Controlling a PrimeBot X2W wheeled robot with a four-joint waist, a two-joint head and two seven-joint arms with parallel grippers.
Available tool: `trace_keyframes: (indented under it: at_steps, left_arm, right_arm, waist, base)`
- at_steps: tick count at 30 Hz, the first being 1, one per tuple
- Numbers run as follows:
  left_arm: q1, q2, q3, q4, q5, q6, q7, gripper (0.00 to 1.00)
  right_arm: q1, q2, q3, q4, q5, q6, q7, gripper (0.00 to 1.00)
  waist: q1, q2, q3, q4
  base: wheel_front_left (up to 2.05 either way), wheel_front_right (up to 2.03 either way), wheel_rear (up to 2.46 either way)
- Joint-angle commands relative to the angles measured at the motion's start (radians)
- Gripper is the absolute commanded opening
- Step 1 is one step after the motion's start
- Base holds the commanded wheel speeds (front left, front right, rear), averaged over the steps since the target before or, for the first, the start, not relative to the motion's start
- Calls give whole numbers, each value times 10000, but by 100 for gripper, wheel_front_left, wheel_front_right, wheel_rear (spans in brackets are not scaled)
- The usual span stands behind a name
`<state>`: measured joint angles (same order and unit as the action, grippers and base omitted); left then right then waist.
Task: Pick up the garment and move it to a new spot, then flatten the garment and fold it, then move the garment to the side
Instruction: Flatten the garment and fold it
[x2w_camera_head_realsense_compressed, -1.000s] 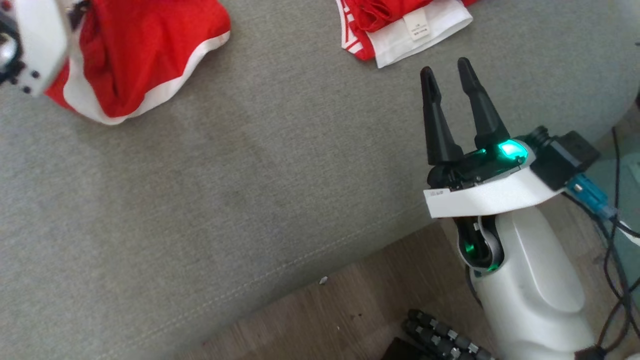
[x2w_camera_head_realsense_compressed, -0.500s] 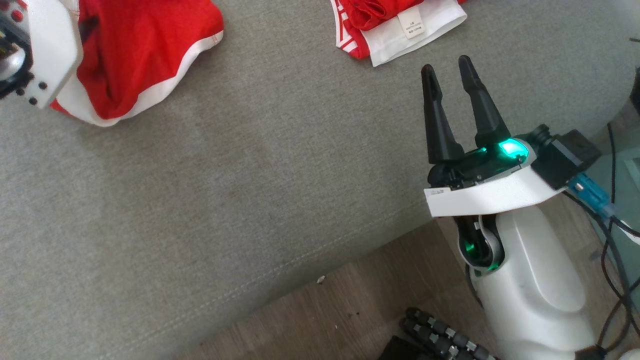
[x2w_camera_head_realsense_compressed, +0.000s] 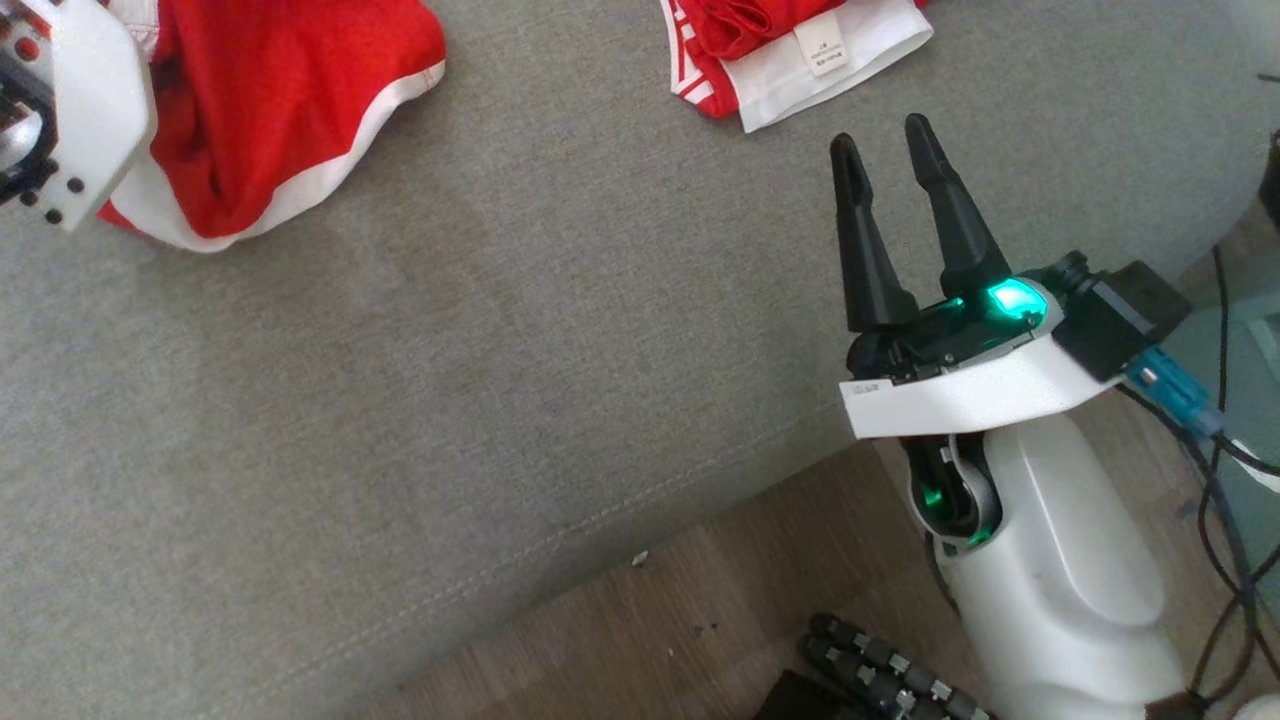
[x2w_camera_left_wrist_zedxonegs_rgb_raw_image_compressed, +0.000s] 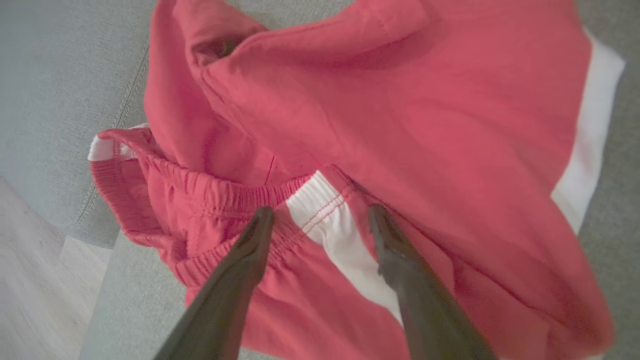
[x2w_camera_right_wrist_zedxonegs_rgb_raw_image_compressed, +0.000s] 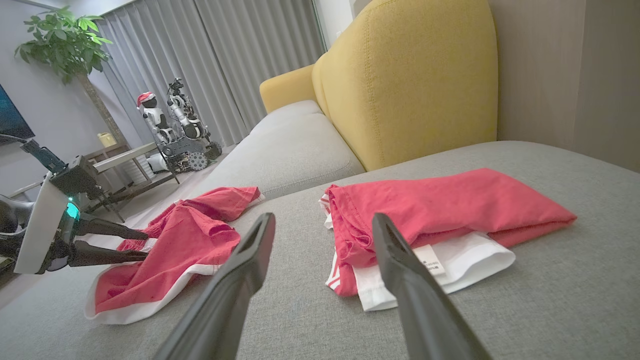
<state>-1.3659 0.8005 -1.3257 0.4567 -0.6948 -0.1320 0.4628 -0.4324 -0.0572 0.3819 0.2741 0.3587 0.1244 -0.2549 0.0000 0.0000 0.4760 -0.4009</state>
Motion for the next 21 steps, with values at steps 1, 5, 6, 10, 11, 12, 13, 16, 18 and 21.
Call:
trace_keyframes:
  at_steps: [1,5,6,10,11,12,13,16,18,21]
  left_arm:
    - [-481,254,455,-119,216,14,-95,100]
    - [-678,205,455,23,465,14,-162,100]
    - [-718,183,455,51,532,14,-160,100]
    - [-793,89,455,191,645,14,-156,100]
    - [-795,72,455,232,671,14,-131,100]
    - [-795,72,455,232,671,14,-131,100]
    - [-797,55,455,271,695,14,-114,100]
    - [-856,8,454,470,717,14,-121,100]
    - [-850,-40,454,621,691,14,-52,100]
    - [-831,-100,454,764,558,14,87,35]
  right_arm:
    - [-48,70,188,-316,66,63,-68,100]
    - [-40,70,221,-318,93,63,-68,100]
    - [-41,70,219,-317,105,63,-68,100]
    - [-39,70,219,-309,148,63,-68,100]
    - [-37,70,219,-310,157,63,-68,100]
    - [-37,70,219,-310,157,63,-68,100]
    - [-37,70,220,-312,166,63,-68,100]
    - [-51,70,210,-318,191,63,-68,100]
    - [-59,70,192,-326,201,63,-68,100]
    - [-56,70,159,-328,199,63,-68,100]
  waist:
    - [0,0,18,-24]
    - [0,0,67,-76]
    - [0,0,78,-90]
    - [0,0,111,-145]
    - [0,0,118,-156]
    - [0,0,118,-156]
    - [0,0,128,-170]
    - [0,0,170,-203]
    - [0,0,192,-212]
    - [0,0,214,-202]
  base:
    - [0,0,0]
    - [0,0,0]
    - [0,0,0]
    - [0,0,0]
    - [0,0,0]
    - [0,0,0]
    - [0,0,0]
    - [0,0,0]
    - [0,0,0]
    - [0,0,0]
